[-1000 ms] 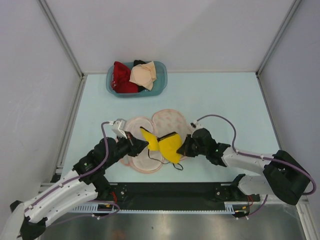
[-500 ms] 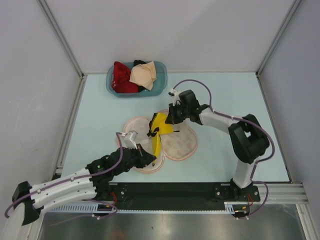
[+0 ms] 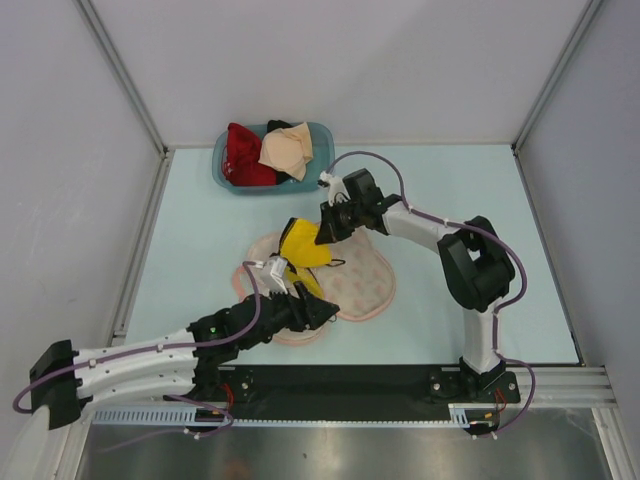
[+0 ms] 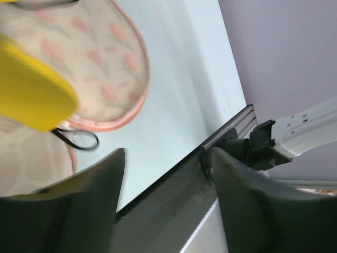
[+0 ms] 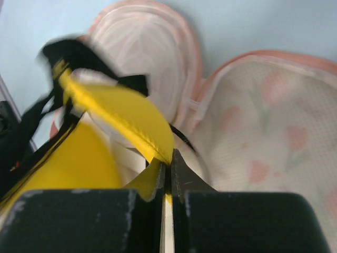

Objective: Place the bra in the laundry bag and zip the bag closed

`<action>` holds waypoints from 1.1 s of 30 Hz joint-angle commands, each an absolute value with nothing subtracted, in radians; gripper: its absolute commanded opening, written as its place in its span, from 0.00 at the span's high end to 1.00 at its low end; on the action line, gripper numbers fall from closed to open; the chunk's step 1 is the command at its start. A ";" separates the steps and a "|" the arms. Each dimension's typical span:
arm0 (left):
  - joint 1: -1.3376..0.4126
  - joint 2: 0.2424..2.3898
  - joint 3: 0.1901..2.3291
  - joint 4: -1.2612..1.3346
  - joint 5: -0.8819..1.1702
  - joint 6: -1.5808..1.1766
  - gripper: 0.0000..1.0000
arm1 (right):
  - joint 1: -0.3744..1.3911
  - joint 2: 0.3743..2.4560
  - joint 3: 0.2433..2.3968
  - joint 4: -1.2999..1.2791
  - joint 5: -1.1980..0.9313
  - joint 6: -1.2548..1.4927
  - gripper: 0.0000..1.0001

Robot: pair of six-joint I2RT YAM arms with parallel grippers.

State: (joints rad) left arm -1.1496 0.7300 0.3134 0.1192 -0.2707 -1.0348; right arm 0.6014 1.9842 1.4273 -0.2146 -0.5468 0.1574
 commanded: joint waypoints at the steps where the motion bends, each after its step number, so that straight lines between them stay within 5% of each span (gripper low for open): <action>1: -1.149 0.769 0.440 0.083 -0.206 -0.896 0.18 | 0.611 2.009 1.468 -0.242 -0.614 0.147 0.94; 7: -0.971 0.592 0.577 -0.179 -0.167 -0.786 0.09 | 0.609 2.010 1.474 -0.279 -0.618 0.118 0.81; 11: -0.711 0.624 0.753 -0.337 -0.077 -0.700 0.03 | 0.606 2.005 1.483 -0.285 -0.571 0.136 0.59; 17: -0.448 0.863 0.841 -0.299 0.181 -0.582 0.12 | 0.591 1.962 1.474 -0.342 -0.381 0.170 0.35; 24: -0.348 1.124 0.854 -0.178 0.273 -0.503 0.25 | 0.586 1.807 1.332 -0.312 -0.287 0.215 0.23; 33: -0.304 1.374 0.963 -0.176 0.336 -0.362 0.11 | 0.643 1.546 0.973 -0.057 -0.428 0.347 0.22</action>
